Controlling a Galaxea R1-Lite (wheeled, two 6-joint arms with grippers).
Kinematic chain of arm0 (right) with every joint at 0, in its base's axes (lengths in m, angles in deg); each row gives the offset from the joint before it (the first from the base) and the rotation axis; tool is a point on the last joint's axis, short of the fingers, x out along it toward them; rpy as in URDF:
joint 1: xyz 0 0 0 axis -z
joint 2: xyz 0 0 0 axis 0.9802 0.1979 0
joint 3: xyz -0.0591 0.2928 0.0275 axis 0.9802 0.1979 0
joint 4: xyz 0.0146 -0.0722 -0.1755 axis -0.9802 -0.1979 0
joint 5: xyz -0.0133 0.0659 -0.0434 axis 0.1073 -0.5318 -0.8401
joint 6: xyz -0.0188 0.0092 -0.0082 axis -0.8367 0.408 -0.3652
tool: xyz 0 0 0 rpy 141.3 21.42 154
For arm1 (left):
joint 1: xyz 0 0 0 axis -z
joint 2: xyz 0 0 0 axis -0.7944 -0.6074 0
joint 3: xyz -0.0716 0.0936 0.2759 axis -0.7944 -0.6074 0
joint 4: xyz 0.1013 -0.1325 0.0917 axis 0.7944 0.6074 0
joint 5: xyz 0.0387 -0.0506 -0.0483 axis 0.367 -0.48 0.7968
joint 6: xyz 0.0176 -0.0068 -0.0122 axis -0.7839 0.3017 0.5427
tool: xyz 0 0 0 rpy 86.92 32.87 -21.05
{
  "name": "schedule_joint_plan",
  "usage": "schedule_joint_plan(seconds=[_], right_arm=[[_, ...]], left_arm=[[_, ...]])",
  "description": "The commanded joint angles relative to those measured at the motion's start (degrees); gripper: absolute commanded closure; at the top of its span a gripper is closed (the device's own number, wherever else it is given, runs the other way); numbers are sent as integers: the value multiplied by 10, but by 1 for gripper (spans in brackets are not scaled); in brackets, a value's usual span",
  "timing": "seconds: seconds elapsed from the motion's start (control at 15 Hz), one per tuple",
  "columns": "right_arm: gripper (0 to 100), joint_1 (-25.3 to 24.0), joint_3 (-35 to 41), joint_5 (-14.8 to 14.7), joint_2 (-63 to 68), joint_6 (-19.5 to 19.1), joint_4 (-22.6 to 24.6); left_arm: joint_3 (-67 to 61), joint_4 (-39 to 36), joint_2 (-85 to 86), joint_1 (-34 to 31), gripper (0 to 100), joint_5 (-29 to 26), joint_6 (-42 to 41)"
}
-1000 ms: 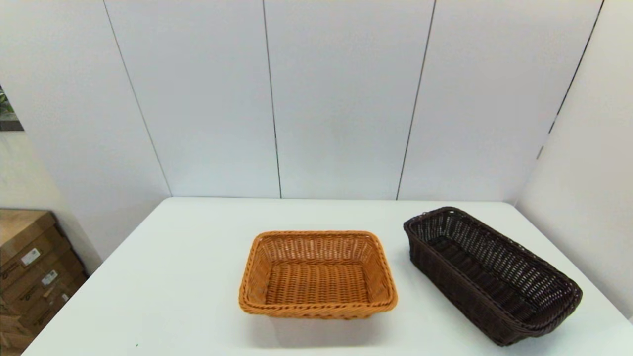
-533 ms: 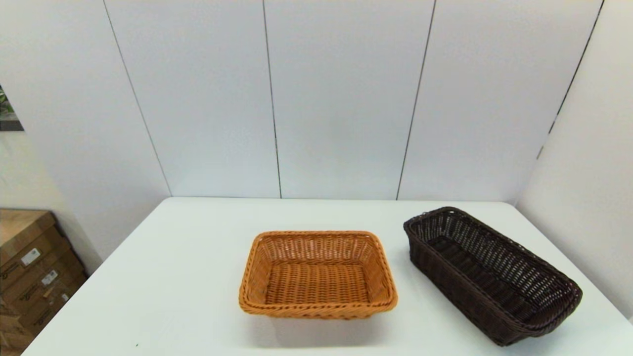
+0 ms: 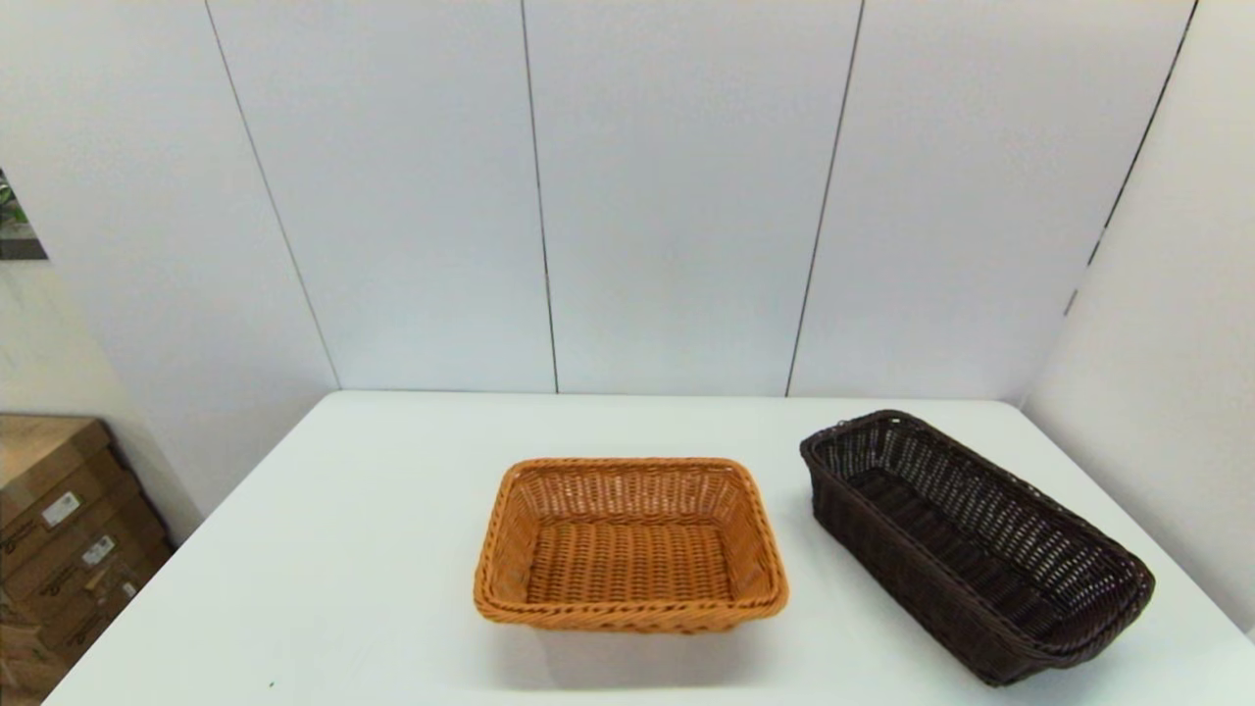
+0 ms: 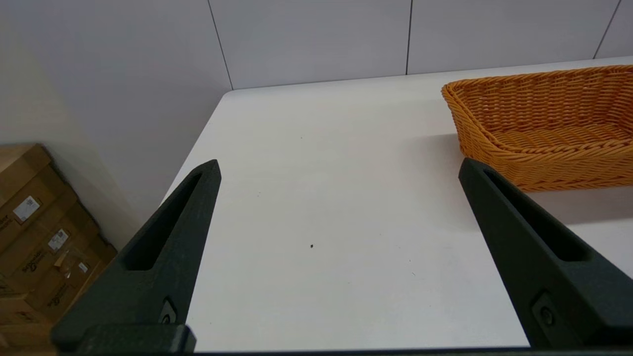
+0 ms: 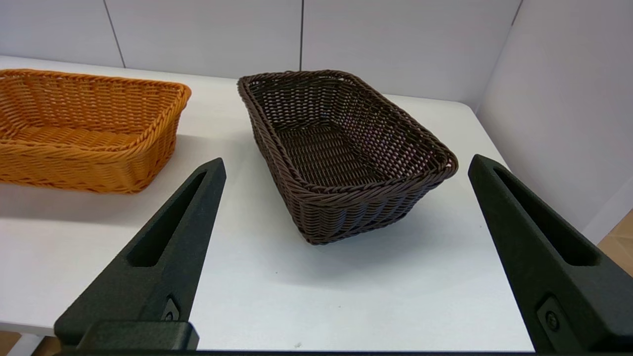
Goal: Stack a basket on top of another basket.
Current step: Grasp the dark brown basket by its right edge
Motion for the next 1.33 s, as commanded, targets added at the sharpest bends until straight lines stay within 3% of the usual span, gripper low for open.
schedule_joint_plan(seconds=[0.07, 0.93, 1.2, 1.33], right_arm=[[0, 0, 0, 1, 1, 0, 0], [0, 0, -1, 1, 1, -3, -2], [0, 0, -23, 1, 24, -17, -63], [0, 0, -42, 8, 61, -17, -64]], left_arm=[[-1, 0, 0, 0, 0, -1, 0], [-1, 0, 0, 0, 0, -1, 0], [-1, 0, 0, 0, 0, 0, 0], [-1, 0, 0, 0, 0, 0, 0]])
